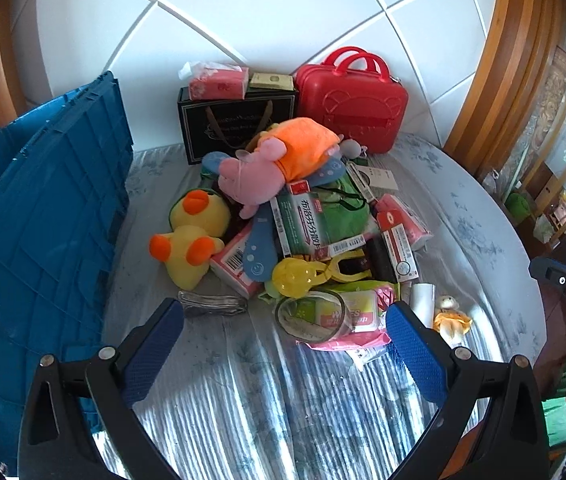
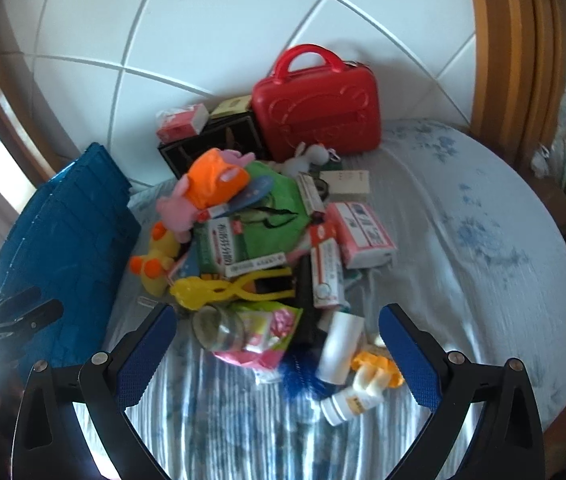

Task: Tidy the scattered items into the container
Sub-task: 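Withdraw both tools from the crate back toward the pile, then grasp the clear tape roll with the left tool while the right tool grasps the white pill bottle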

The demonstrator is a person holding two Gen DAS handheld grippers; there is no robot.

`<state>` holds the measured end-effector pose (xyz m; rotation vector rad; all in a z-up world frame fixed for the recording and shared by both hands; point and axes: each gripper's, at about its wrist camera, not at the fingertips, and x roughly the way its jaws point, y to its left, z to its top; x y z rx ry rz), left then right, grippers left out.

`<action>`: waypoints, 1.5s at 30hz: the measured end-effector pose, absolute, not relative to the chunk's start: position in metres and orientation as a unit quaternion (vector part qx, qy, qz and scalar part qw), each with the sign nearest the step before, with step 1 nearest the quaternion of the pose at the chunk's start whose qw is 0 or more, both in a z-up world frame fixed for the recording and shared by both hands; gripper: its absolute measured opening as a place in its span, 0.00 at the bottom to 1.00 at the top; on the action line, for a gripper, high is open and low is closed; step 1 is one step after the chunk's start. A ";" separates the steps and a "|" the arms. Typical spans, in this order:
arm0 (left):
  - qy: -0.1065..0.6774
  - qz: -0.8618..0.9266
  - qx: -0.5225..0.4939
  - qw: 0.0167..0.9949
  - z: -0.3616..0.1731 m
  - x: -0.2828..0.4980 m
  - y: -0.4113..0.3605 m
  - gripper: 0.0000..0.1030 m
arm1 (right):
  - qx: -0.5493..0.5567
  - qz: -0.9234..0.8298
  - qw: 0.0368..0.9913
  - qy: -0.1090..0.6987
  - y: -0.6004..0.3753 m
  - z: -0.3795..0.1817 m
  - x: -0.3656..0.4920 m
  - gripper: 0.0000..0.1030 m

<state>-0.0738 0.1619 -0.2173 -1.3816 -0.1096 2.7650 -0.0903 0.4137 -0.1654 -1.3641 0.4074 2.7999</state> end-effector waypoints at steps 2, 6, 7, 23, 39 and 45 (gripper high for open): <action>-0.034 0.889 -0.456 0.032 -0.233 -0.079 0.172 1.00 | -0.445 0.885 0.013 0.135 0.427 -0.180 -0.085 0.99; -0.010 0.886 -0.462 0.048 -0.263 -0.089 0.196 1.00 | -0.465 0.875 0.030 0.129 0.444 -0.210 -0.074 0.99; -0.003 0.884 -0.465 0.052 -0.270 -0.091 0.202 1.00 | -0.470 0.873 0.032 0.125 0.446 -0.217 -0.071 0.99; 0.004 0.844 -0.529 0.085 -0.405 -0.151 0.253 0.83 | -0.580 0.812 0.037 0.044 0.439 -0.383 -0.067 0.99; -0.018 0.841 -0.532 0.100 -0.422 -0.168 0.256 0.19 | -0.600 0.799 0.021 0.029 0.417 -0.402 -0.079 0.97; -0.030 0.842 -0.530 0.100 -0.414 -0.157 0.250 0.18 | -0.611 0.791 0.020 0.030 0.412 -0.407 -0.078 0.80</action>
